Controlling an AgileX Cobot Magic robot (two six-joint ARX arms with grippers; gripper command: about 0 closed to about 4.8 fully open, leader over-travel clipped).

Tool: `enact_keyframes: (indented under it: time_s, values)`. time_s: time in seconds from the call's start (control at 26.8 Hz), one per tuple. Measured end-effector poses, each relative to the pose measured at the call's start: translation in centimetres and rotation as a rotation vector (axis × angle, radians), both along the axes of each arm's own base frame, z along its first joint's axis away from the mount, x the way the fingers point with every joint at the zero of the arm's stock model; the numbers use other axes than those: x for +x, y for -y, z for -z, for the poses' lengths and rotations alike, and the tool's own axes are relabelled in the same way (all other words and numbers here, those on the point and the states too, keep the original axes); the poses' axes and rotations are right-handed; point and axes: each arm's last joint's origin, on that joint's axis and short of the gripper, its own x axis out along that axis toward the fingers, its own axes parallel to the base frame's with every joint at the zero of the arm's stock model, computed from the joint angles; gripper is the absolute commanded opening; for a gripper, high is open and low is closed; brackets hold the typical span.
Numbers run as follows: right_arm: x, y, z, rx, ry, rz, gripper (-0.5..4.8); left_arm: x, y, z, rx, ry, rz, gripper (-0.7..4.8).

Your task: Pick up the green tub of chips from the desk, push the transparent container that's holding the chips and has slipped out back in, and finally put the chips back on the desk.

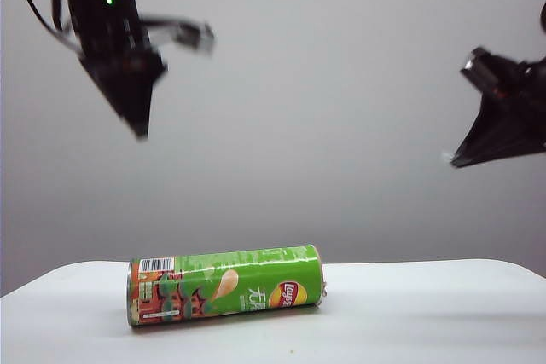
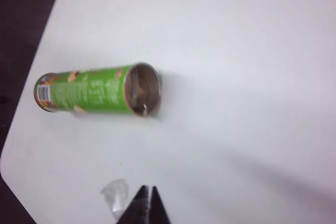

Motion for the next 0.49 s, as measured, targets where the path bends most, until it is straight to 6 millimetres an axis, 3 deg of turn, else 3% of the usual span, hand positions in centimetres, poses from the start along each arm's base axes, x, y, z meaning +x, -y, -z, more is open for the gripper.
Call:
enact_keyframes:
  time_s: [0.26,0.34,0.37,0.49]
  values:
    - [-3.7,0.0,-5.3,-0.043,0.112,0.029,-0.06,-6.7,-3.5,-7.7,-0.177,0.258,-0.171,4.79]
    - [-5.1,0.0,-6.9,-0.072,0.166,0.052,-0.06,-8.9,-5.0,-8.8,-0.215,0.329,-0.195,4.79]
    - [-6.2,0.1,-8.2,-0.087,0.214,0.066,-0.06,-10.9,-6.6,-9.1,-0.233,0.378,-0.230,4.79]
    - [-9.0,0.1,-10.9,-0.111,0.333,0.099,-0.06,-15.7,-9.0,-9.1,-0.301,0.531,-0.276,4.79]
